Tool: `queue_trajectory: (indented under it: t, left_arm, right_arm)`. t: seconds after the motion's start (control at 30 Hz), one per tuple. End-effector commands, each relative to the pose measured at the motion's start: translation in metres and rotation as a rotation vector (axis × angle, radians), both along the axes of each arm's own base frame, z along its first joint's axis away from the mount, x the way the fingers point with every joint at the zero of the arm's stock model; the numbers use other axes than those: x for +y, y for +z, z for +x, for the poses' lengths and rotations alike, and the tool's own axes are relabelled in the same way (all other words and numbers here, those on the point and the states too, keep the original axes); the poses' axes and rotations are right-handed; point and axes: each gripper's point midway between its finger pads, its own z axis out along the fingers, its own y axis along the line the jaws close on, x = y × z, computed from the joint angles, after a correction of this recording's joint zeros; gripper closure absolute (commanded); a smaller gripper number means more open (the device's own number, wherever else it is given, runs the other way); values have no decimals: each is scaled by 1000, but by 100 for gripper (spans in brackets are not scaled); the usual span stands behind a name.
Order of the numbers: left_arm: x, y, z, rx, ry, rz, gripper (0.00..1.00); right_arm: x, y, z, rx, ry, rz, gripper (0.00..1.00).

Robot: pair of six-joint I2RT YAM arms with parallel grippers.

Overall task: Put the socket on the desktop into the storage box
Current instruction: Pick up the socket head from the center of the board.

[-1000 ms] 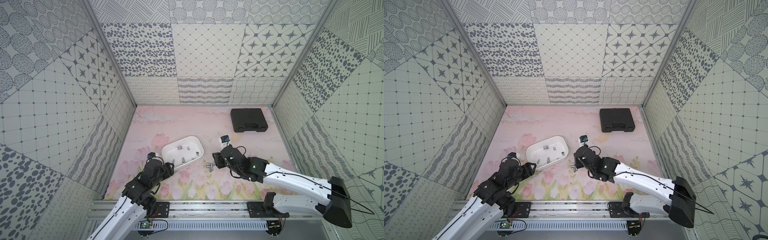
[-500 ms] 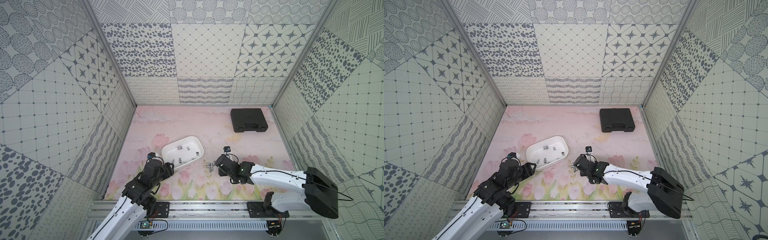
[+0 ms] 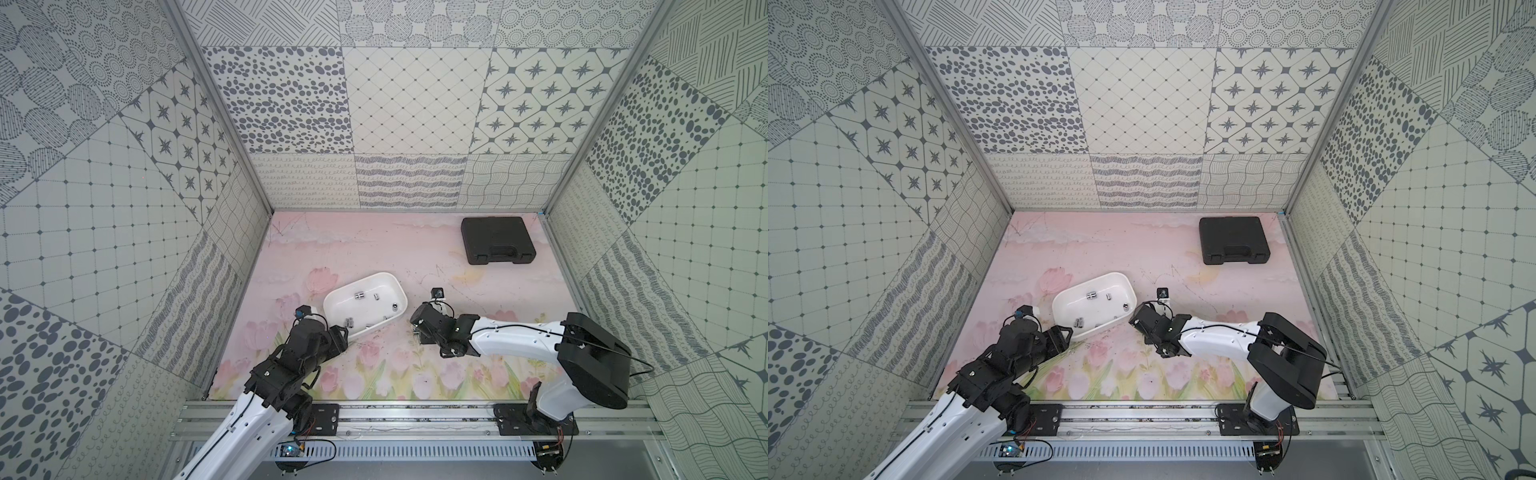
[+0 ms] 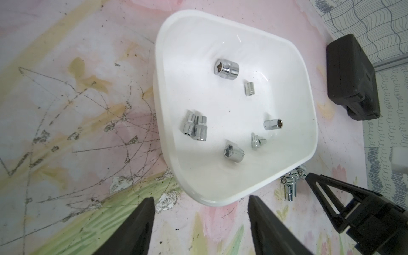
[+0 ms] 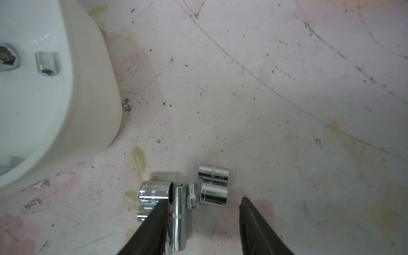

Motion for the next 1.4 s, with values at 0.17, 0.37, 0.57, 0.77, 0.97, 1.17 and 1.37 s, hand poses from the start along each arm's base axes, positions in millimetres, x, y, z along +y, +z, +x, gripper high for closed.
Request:
queue_trajectory:
  t: [0.17,0.37,0.57,0.77,0.97,1.17,1.37]
  left_arm:
    - [-4,4,3,-24,-8,-16,28]
    - [-3,3,3,-21,-8,-15,28]
    - [-3,4,3,-23,-6,-15,28]
    - [-3,3,3,-21,-7,-14,28]
    - [-3,3,3,-20,-6,-15,28]
    - [-3,2,3,-20,-8,-12,28]
    - [-3,4,4,-23,-7,-14,28]
  right_arm:
    - [-1,-6,11,-16,-50,-10,52]
    - [1,-10,13,-8,-50,-18,56]
    - [2,-12,15,-6,-50,-27,58]
    - [-2,-17,15,1,-59,-36,62]
    - [-4,-20,15,11,-61,-43,64]
    - [-3,-25,13,25,-61,-45,65]
    - [-4,-25,13,27,-67,-42,69]
